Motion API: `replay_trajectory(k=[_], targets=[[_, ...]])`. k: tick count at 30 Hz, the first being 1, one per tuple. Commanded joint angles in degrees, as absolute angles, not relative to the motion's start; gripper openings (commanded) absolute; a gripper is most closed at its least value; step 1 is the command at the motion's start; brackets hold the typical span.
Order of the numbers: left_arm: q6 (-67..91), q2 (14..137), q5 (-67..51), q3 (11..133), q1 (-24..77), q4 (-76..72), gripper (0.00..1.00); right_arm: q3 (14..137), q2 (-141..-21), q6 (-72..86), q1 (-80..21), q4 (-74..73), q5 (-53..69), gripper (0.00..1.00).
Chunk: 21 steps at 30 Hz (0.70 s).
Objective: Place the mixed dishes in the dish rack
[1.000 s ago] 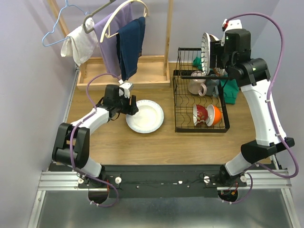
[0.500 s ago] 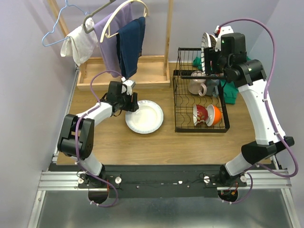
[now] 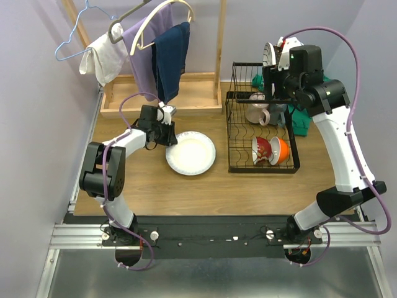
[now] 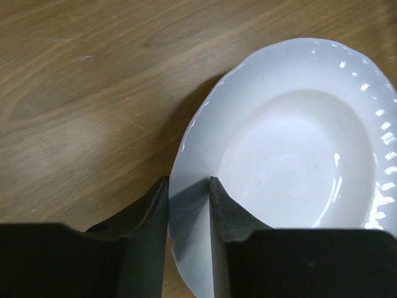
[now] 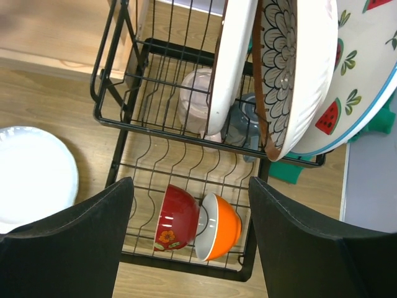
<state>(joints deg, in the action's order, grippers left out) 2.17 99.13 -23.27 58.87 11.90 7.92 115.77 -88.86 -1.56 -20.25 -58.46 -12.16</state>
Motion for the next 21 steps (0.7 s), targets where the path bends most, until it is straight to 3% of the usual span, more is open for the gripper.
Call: replay_trajectory(k=[1, 5, 10, 11, 13, 14, 18, 21], targets=[[0.62, 100.11, -39.95, 60.64, 11.95, 10.98, 0.25, 114.35, -87.1, -2.46, -20.21, -58.97, -8.88, 0.81], [-1.3, 99.76, -43.77, 62.49, 11.95, 15.55, 0.0, 109.19, -84.74, -3.95, -20.21, -56.0, -2.58, 0.81], [-6.4, 95.2, -47.98, 63.02, 11.08, 20.03, 0.0, 103.63, -81.74, -6.76, -20.21, -51.07, 13.76, 0.77], [-7.29, 92.49, -50.08, 62.84, 10.9, 20.47, 0.0, 102.75, -81.22, -9.64, -20.21, -50.46, 23.11, 0.77], [-10.27, 89.58, -51.93, 62.67, 10.9, 22.83, 0.0, 97.67, -79.55, -12.38, -20.13, -47.13, 31.95, 0.97], [-12.98, 86.69, -52.81, 62.75, 10.81, 23.9, 0.0, 95.12, -79.02, -11.35, -20.21, -44.93, 36.26, 1.0], [-18.45, 79.91, -55.81, 63.8, 10.9, 29.26, 0.0, 86.58, -78.92, -11.95, -20.83, -33.52, 45.52, 0.97], [-19.16, 74.46, -57.48, 64.24, 10.9, 30.93, 0.0, 85.6, -81.91, -15.37, -22.58, -33.04, 48.42, 0.92]])
